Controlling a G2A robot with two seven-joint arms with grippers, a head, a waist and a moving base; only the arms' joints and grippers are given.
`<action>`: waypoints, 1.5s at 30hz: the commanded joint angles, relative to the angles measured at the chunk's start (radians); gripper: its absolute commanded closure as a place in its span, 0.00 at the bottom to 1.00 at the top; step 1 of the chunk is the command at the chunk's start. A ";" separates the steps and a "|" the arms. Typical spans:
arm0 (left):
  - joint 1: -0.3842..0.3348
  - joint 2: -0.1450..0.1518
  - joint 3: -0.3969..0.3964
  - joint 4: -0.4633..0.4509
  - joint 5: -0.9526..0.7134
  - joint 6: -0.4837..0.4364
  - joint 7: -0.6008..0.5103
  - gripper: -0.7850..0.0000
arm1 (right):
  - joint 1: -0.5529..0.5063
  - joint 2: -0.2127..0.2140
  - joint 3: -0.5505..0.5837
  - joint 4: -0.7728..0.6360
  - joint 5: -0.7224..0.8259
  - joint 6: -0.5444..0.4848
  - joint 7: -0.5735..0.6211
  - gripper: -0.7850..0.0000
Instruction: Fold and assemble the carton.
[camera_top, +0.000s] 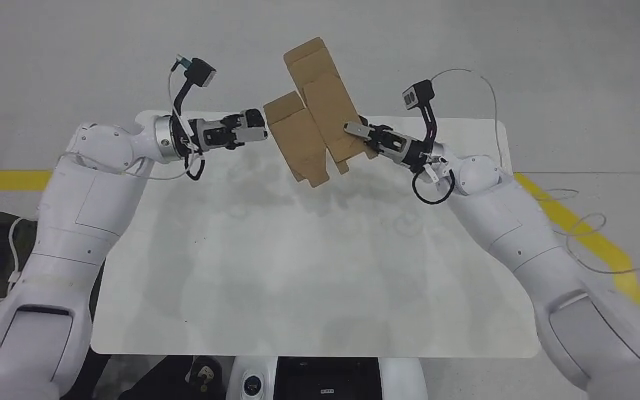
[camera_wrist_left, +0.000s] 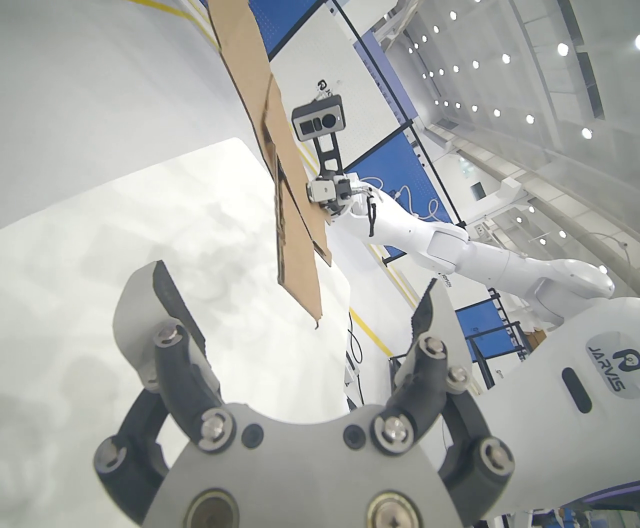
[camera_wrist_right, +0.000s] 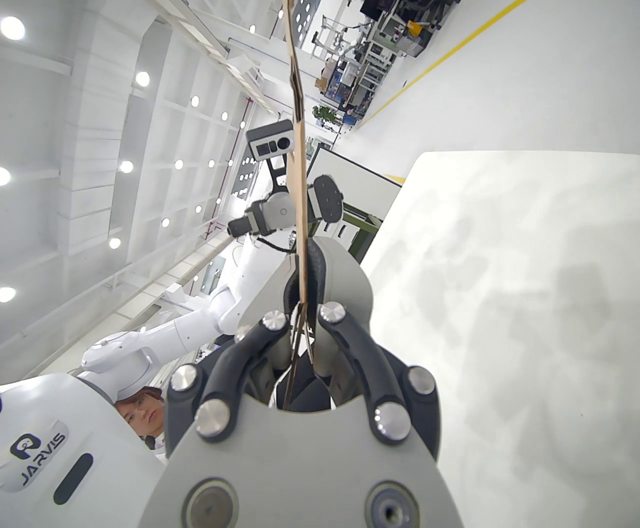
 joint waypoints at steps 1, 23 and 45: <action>0.016 0.000 0.002 -0.024 -0.011 0.005 -0.008 0.00 | -0.003 -0.007 0.001 0.004 -0.002 0.005 -0.002 1.00; 0.072 -0.007 0.015 -0.063 -0.016 0.143 -0.003 0.69 | -0.022 -0.079 0.045 0.048 -0.020 -0.008 0.018 1.00; 0.042 -0.011 -0.004 -0.006 -0.012 0.123 -0.117 1.00 | -0.010 -0.086 0.149 0.114 -0.133 -0.102 0.118 0.00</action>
